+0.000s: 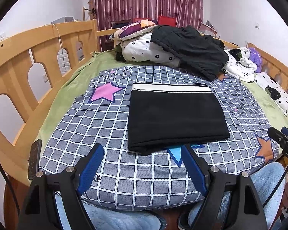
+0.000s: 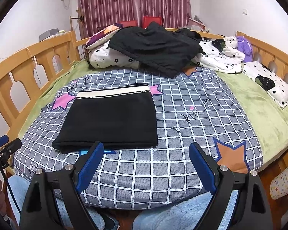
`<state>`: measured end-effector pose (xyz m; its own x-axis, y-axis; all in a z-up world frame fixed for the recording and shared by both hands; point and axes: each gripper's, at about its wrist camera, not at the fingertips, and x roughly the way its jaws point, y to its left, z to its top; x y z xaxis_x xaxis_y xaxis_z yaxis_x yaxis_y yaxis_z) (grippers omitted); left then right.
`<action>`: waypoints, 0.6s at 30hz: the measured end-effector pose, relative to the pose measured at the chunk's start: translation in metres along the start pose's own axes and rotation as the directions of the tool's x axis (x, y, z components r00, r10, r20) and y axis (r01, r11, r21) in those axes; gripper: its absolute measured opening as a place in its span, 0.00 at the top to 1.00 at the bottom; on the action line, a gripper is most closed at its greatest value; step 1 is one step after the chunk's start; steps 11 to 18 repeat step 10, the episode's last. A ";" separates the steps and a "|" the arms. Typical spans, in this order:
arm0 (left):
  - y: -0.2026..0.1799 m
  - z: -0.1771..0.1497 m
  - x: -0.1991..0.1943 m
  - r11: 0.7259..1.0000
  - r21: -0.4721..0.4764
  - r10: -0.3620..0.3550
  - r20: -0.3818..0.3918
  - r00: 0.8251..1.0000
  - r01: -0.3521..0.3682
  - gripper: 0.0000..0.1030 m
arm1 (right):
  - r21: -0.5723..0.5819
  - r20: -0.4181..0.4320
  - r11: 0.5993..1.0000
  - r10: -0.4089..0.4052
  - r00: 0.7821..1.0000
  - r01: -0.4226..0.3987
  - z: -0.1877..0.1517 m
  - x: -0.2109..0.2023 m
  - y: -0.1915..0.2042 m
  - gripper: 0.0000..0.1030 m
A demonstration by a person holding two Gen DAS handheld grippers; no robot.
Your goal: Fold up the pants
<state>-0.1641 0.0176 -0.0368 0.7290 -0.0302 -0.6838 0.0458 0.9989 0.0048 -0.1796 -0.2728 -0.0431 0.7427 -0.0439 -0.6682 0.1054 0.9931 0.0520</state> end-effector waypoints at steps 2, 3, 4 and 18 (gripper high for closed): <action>-0.001 0.001 0.000 1.000 0.002 -0.002 0.002 1.000 0.002 0.21 | -0.003 0.001 1.000 -0.004 1.000 0.004 0.000 0.000 0.001 0.14; -0.001 0.001 -0.001 1.000 0.002 -0.005 0.004 1.000 0.005 0.21 | -0.003 0.003 1.000 -0.003 1.000 0.003 0.000 0.000 0.001 0.14; -0.002 0.001 -0.002 1.000 0.003 -0.005 0.005 1.000 0.005 0.21 | -0.002 0.003 1.000 -0.002 1.000 0.002 0.000 0.000 0.002 0.14; -0.007 0.004 -0.007 1.000 0.017 0.009 0.012 1.000 -0.009 0.21 | -0.008 0.016 1.000 0.004 1.000 -0.004 0.003 -0.004 0.003 0.14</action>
